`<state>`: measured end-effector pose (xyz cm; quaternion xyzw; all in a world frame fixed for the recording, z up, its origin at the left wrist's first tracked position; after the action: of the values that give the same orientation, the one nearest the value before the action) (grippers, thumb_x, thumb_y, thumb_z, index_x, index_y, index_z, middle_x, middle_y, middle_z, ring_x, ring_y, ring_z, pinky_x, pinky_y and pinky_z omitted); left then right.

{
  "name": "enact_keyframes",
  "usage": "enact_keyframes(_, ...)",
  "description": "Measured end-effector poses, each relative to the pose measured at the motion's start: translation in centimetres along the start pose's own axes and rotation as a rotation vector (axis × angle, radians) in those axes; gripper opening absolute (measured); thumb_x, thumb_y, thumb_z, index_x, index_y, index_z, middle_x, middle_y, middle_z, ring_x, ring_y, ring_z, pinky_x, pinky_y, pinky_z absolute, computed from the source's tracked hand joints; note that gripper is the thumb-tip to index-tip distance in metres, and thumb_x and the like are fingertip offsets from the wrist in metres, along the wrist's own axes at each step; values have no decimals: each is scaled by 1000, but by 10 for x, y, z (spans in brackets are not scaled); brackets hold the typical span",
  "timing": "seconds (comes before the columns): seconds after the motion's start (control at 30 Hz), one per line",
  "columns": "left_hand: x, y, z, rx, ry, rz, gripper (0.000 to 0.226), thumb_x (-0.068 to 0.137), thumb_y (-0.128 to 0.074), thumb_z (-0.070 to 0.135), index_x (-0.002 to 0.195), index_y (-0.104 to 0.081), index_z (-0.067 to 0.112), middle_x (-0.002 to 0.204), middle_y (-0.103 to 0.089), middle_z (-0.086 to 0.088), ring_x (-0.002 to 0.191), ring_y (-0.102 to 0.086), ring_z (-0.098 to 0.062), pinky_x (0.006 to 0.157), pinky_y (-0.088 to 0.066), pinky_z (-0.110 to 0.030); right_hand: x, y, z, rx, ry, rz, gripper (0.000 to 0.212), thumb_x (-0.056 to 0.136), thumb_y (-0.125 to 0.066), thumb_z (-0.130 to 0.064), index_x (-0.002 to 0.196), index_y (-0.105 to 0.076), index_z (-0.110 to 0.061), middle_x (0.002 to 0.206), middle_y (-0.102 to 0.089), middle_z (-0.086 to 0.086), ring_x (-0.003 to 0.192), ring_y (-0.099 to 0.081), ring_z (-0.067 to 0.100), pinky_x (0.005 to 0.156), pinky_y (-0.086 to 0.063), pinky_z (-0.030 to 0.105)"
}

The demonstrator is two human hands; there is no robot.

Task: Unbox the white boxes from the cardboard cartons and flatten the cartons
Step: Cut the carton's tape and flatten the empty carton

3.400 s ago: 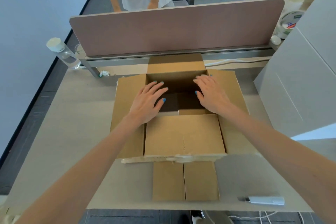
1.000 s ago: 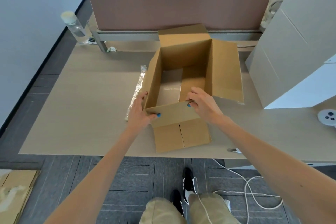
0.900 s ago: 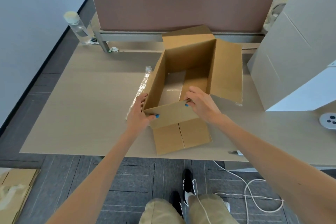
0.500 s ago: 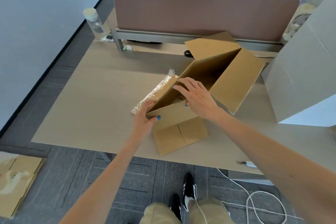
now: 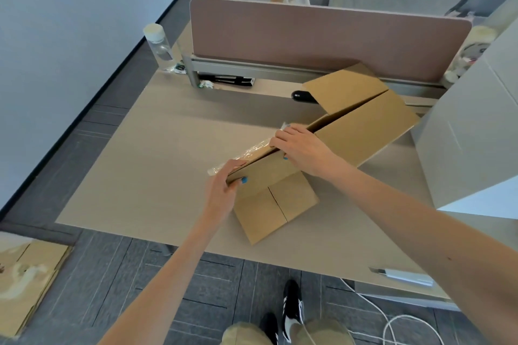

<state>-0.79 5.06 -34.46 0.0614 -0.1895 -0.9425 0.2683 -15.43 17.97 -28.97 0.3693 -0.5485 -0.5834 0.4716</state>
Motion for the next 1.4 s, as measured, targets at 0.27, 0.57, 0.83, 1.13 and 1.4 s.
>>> enact_keyframes(0.27,21,32,67,143,-174,-17,48,84,-57,-9,109,-66,31,93,-69,11,85,-61,-5,76,-46,-26,19,53,17,18,-54,74,44,79,-65,5,114,-55,-19,110,-58,-2,100,-55,20,77,-40,31)
enact_keyframes(0.57,57,81,135,274,-348,28,52,84,-71,3,129,-53,22,111,-66,8,109,-60,-14,89,-45,-27,28,112,50,148,-211,226,23,86,-60,-3,99,-54,-20,98,-60,-7,92,-56,19,59,-34,28)
enact_keyframes(0.83,91,109,191,561,-525,166,69,75,-83,30,134,-48,22,128,-46,21,122,-33,3,121,-15,-40,17,143,88,292,-376,340,20,86,-61,-8,100,-56,-22,102,-62,-8,92,-59,22,67,-44,35)
enact_keyframes(1.13,125,96,243,397,-581,93,37,80,-75,20,112,-60,31,85,-67,15,89,-64,-15,98,-44,-51,-18,167,130,466,-551,422,17,91,-61,-10,96,-58,-26,98,-63,-11,88,-59,14,90,-47,41)
enact_keyframes(1.4,141,66,277,250,-737,248,23,84,-59,9,100,-60,26,89,-58,16,87,-55,-24,91,-42,-38,-8,206,134,725,-514,470,28,85,-68,-20,108,-55,-29,92,-62,-13,89,-60,16,83,-50,42)
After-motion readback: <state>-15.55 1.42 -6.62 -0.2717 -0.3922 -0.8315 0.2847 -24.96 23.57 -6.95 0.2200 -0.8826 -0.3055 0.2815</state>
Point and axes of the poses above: each hand's wrist, its own x-axis towards the middle knuckle, its own y-axis out of the back of the hand, z = x × y, the point moved 6 cm from there along x, towards the middle knuckle
